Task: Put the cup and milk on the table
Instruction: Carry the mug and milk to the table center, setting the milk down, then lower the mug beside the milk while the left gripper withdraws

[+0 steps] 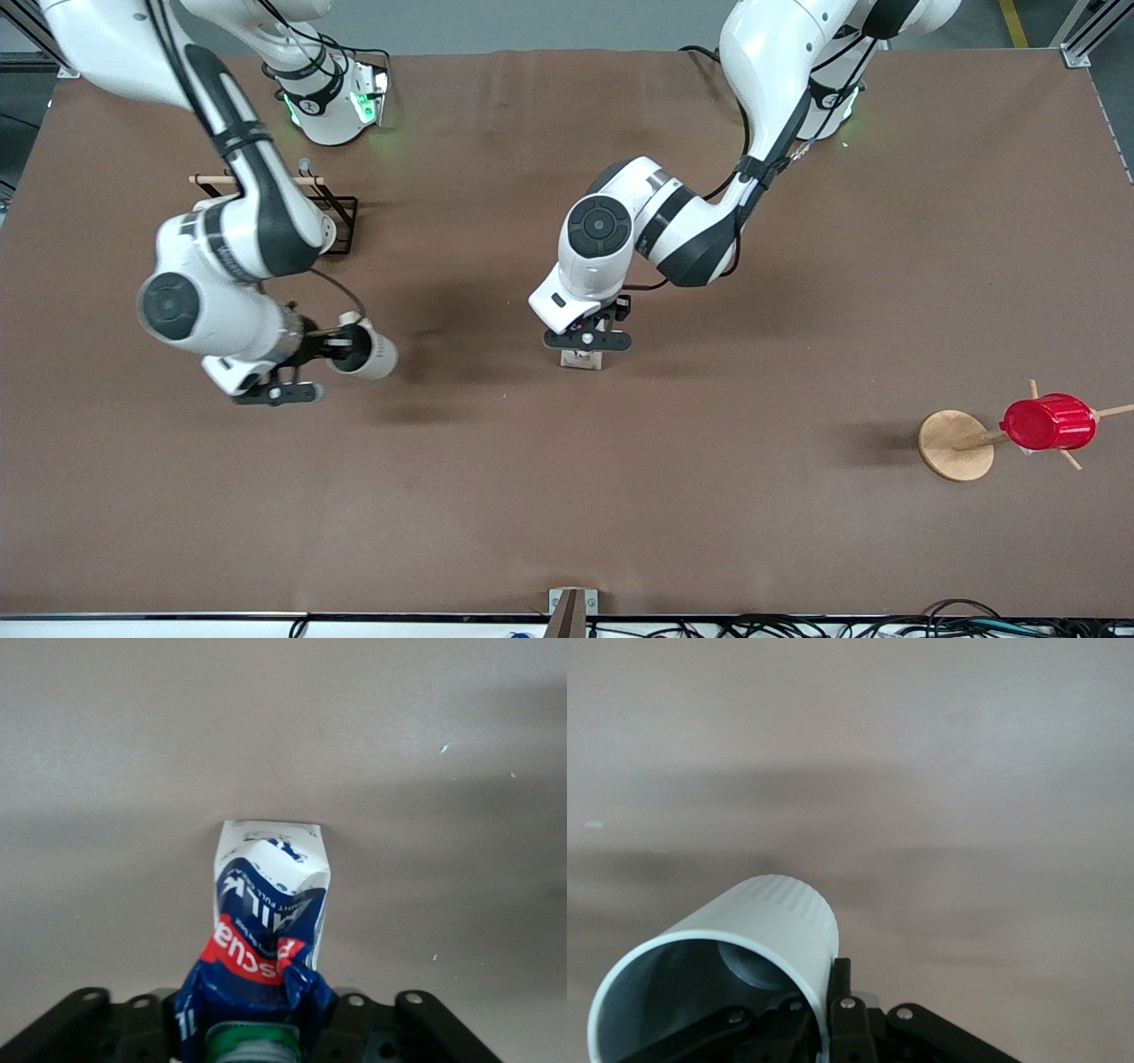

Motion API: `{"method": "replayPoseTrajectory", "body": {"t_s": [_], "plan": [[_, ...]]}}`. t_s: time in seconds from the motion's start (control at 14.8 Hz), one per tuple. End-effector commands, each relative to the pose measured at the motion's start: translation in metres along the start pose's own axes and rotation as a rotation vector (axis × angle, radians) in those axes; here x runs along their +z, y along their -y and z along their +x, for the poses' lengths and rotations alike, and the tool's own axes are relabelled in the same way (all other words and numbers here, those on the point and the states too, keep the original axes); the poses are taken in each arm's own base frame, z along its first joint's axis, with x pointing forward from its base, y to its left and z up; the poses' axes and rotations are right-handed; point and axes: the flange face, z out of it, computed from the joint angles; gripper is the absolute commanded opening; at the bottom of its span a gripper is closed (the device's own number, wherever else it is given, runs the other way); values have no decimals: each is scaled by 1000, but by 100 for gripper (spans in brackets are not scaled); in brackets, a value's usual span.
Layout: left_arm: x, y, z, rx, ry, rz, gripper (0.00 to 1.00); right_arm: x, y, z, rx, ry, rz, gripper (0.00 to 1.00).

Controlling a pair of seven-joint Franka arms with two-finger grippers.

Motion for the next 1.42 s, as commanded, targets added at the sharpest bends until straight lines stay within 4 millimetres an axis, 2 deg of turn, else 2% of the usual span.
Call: {"method": "replayPoseTrajectory", "body": {"t_s": [0.0,0.07,0.2,0.27,0.41,0.54,0.68,0.81,1.02,1.15,1.36], "plan": [[-8,1,6,-9,-4,-25,90,1,62,-10,135,-28,30,0],[-21,5,9,-17,-20,-27,100,7,80,-11,204,-33,42,0],[-61,13,6,-28,-55,-41,100,22,107,-13,337,-69,47,0],[-84,34,13,-56,-61,-39,100,32,120,-16,390,-86,42,0],[-125,65,13,-76,-37,-15,100,53,139,-17,474,-103,26,0],[-161,104,13,-115,-41,-10,100,64,157,-14,513,-93,36,1],[-193,148,10,-113,-66,-16,100,72,171,-20,507,-89,32,2],[-211,185,-4,-92,-75,-10,100,85,181,-27,515,-73,26,2],[-234,235,-22,-51,-93,-4,100,98,182,-28,513,-58,17,3],[-243,253,-25,-24,-101,-2,100,102,194,-35,495,-64,21,5],[-255,276,-20,2,-98,3,100,112,196,-36,502,-73,28,11]]}}
